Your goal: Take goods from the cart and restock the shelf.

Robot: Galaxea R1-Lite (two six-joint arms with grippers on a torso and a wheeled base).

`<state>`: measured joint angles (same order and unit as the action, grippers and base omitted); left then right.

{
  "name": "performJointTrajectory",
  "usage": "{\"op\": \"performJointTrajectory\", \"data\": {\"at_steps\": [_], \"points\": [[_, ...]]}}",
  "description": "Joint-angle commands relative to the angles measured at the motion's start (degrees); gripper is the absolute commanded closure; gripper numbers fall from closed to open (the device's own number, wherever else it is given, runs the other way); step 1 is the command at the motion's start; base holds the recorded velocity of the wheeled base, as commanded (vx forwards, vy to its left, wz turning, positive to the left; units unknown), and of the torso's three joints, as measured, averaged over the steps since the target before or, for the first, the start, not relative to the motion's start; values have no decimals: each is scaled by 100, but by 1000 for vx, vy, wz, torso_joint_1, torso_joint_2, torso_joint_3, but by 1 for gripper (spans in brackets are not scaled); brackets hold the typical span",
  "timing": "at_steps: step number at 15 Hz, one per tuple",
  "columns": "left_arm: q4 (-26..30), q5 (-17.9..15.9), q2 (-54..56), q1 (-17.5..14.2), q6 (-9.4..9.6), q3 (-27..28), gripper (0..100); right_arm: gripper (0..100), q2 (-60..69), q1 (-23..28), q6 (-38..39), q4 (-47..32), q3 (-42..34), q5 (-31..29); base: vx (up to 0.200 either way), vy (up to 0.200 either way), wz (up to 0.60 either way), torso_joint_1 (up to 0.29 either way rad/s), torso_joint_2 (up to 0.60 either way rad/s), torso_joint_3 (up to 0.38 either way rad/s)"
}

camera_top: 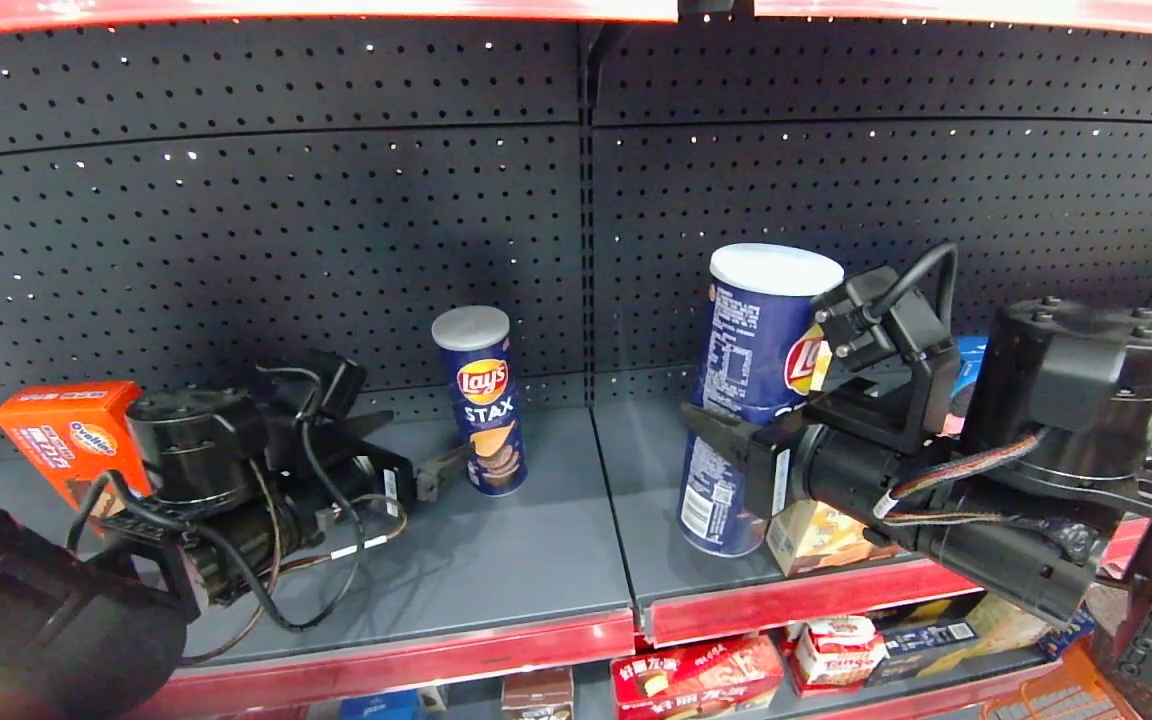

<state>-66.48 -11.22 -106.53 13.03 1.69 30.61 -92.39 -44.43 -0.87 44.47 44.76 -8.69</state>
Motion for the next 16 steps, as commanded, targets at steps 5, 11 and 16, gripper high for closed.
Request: {"op": "performJointTrajectory", "data": {"at_steps": [5, 11, 16], "points": [[38, 665, -579, 463, -2, 560, 0, 100, -156, -21, 7, 9, 68, -1, 0, 0, 0, 0, 0, 0], [108, 1130, -904, 657, -2, 1140, 0, 100, -165, -13, 7, 9, 59, -1, 0, 0, 0, 0, 0, 0], [108, 1306, -1115, 666, 6, 1413, 0, 100, -235, -13, 25, 27, 76, 8, 0, 0, 0, 0, 0, 0]]}}
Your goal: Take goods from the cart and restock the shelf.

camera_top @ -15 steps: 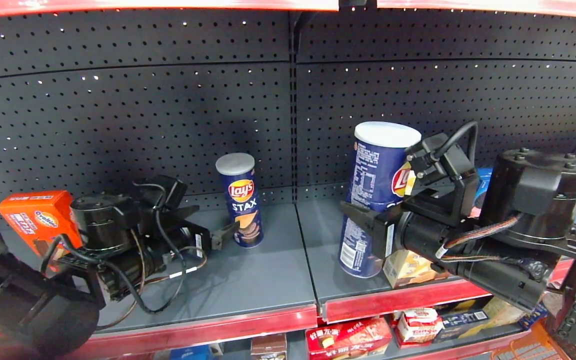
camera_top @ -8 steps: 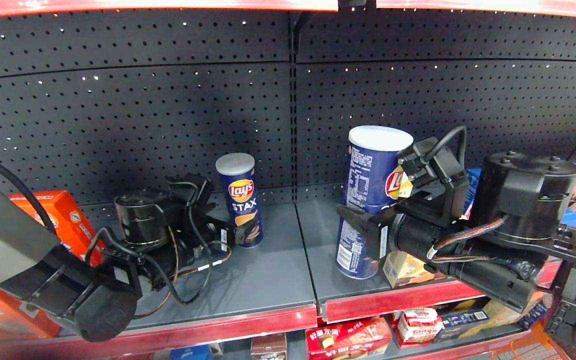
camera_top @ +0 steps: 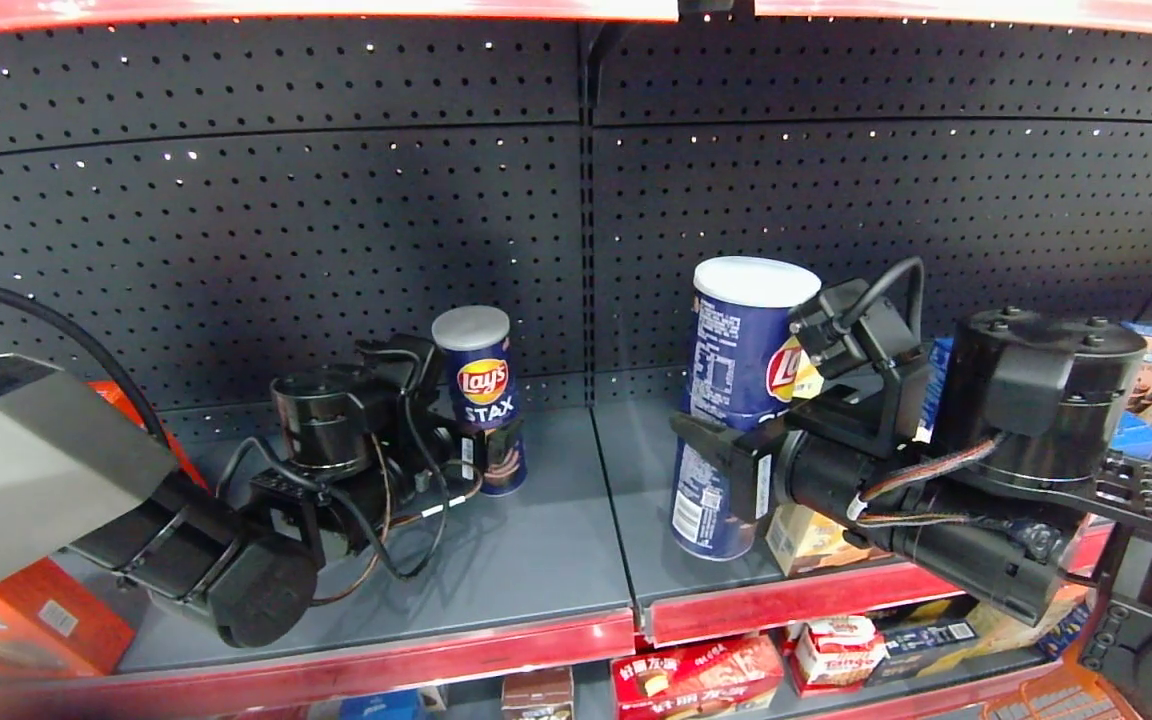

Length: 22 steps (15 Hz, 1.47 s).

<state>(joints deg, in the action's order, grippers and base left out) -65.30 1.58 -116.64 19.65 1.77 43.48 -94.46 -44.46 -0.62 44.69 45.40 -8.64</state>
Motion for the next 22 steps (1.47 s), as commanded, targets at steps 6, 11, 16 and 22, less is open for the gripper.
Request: {"op": "performJointTrajectory", "data": {"at_steps": [6, 11, 16, 22], "points": [[0, 17, -333, -40, -10, 486, 0, 100, -37, -10, 1, 5, -5, 12, 0, 0, 0, 0, 0, 0], [-26, 17, -439, -40, -10, 538, 0, 100, -46, -10, 1, 5, 4, 21, 0, 0, 0, 0, 0, 0], [0, 88, -439, -23, -10, 626, 100, 100, -46, -10, 9, 5, -13, 21, 0, 0, 0, 0, 0, 0], [0, 114, -377, 56, -10, 530, 100, 100, -37, -28, 89, 13, -31, 21, 0, 0, 0, 0, 0, 0]]}}
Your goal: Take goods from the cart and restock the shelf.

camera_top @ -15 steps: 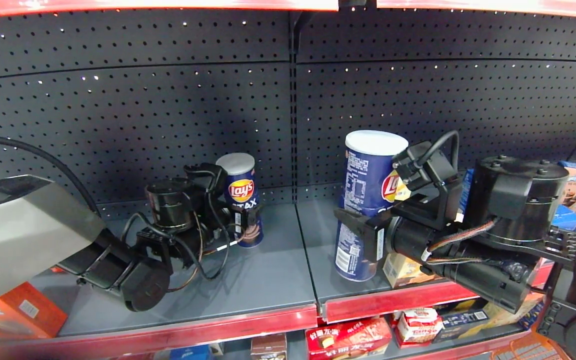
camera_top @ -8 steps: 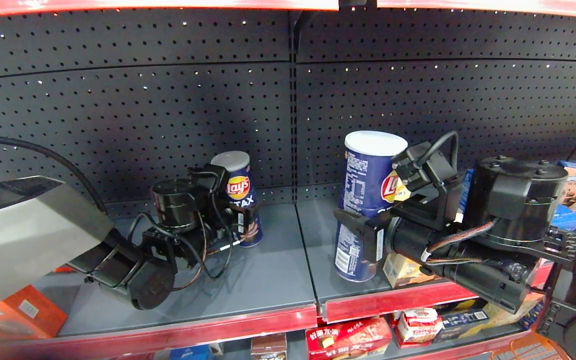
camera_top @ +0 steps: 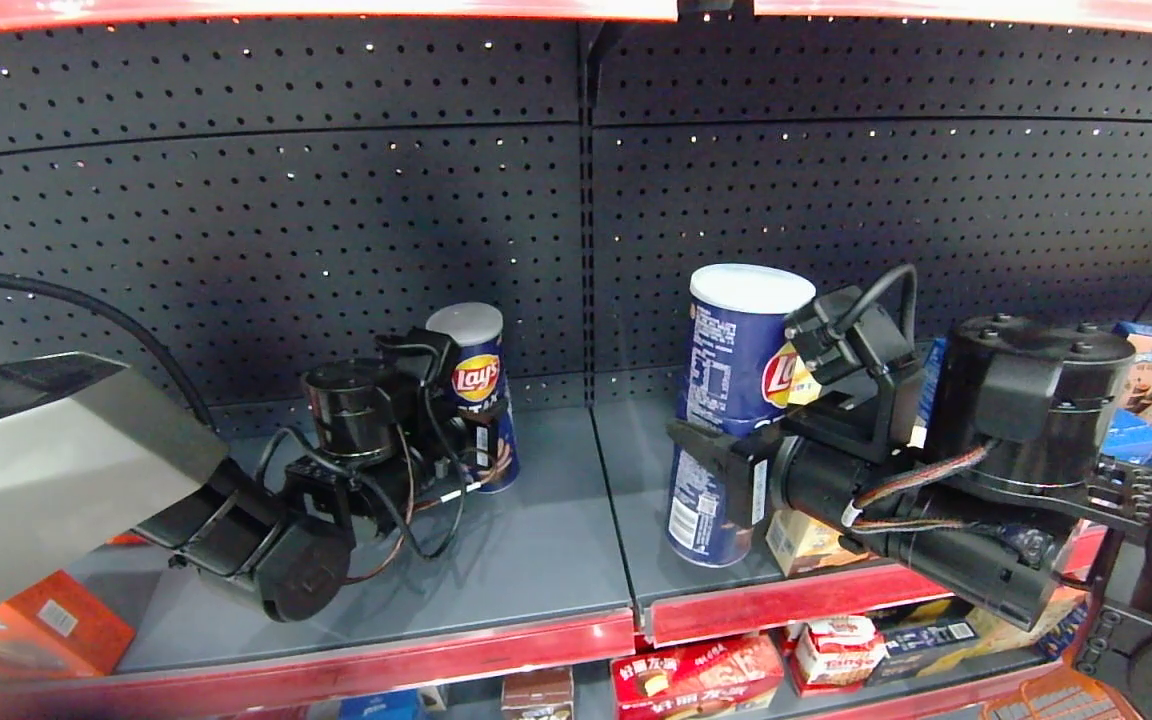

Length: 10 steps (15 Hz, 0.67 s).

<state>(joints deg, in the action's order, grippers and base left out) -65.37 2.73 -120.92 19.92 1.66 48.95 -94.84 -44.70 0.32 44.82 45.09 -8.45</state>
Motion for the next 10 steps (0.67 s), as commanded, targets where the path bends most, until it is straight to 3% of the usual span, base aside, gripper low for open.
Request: {"op": "performJointTrajectory", "data": {"at_steps": [1, 8, 10], "points": [[6, -1, 77, 73, -8, -52, 100, 100, 1, -3, -5, 9, -9, -8, 0, 0, 0, 0, 0, 0], [6, 43, 886, 425, -16, -834, 100, 100, 80, -21, -5, 9, -62, -17, 0, 0, 0, 0, 0, 0], [-2, 52, 1141, 539, -236, -1089, 100, 100, 98, -21, -5, 9, -71, -25, 0, 0, 0, 0, 0, 0]]}}
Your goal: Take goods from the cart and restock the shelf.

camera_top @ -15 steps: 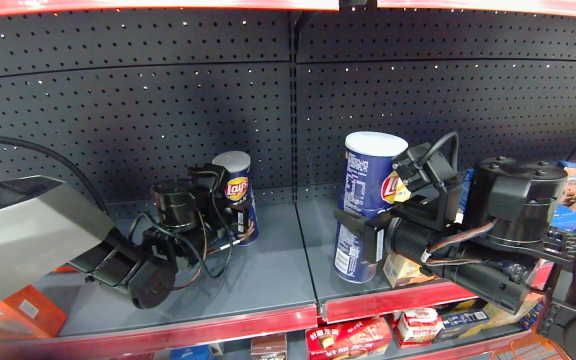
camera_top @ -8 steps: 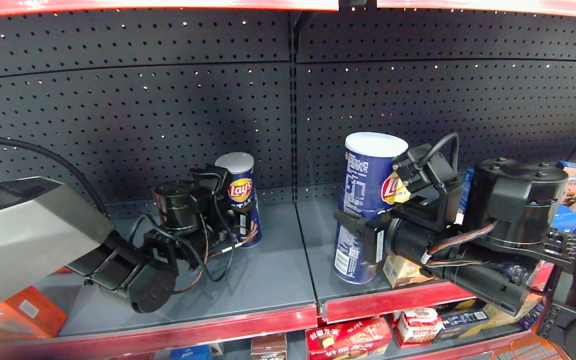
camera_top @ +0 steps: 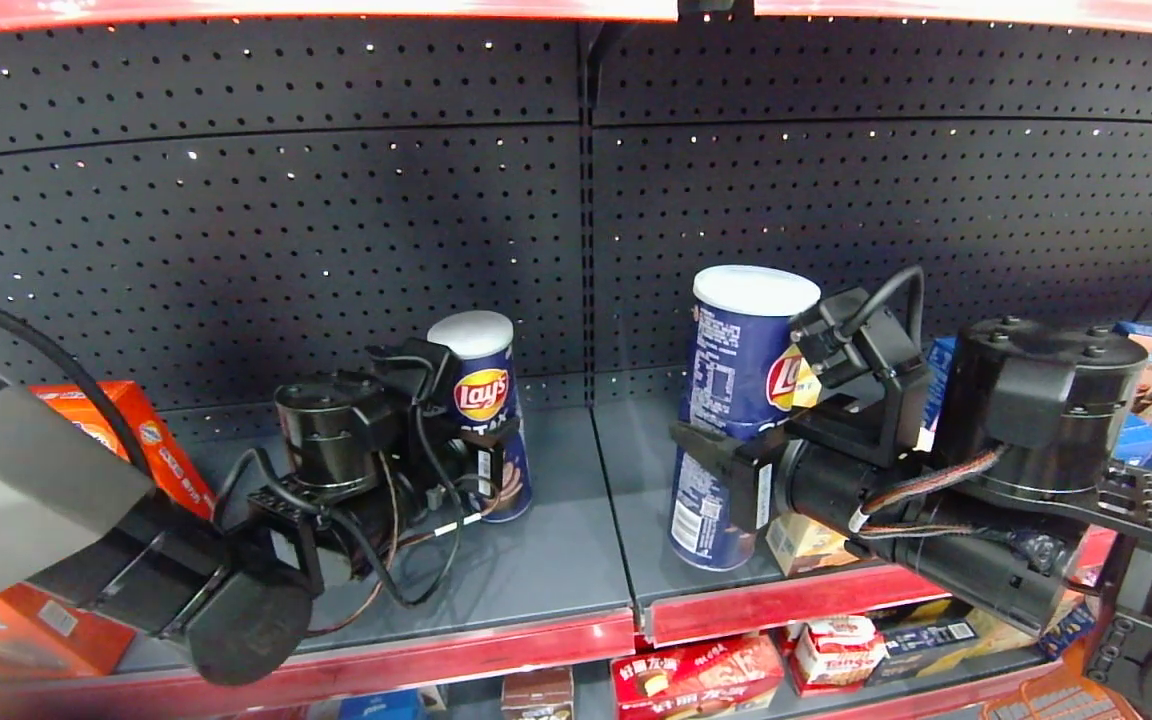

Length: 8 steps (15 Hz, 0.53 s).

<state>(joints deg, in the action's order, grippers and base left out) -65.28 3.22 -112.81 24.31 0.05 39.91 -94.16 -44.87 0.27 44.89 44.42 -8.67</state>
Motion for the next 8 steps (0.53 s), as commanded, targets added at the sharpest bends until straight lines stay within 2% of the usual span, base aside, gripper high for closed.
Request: {"op": "performJointTrajectory", "data": {"at_steps": [1, 8], "points": [[-11, 3, 330, 100, -75, -186, 100, 100, 29, -4, 0, 3, -4, -3, 0, 0, 0, 0, 0, 0], [-90, 21, 769, 347, -128, -854, 100, 100, 179, 5, -9, 3, -153, -21, 0, 0, 0, 0, 0, 0]]}}
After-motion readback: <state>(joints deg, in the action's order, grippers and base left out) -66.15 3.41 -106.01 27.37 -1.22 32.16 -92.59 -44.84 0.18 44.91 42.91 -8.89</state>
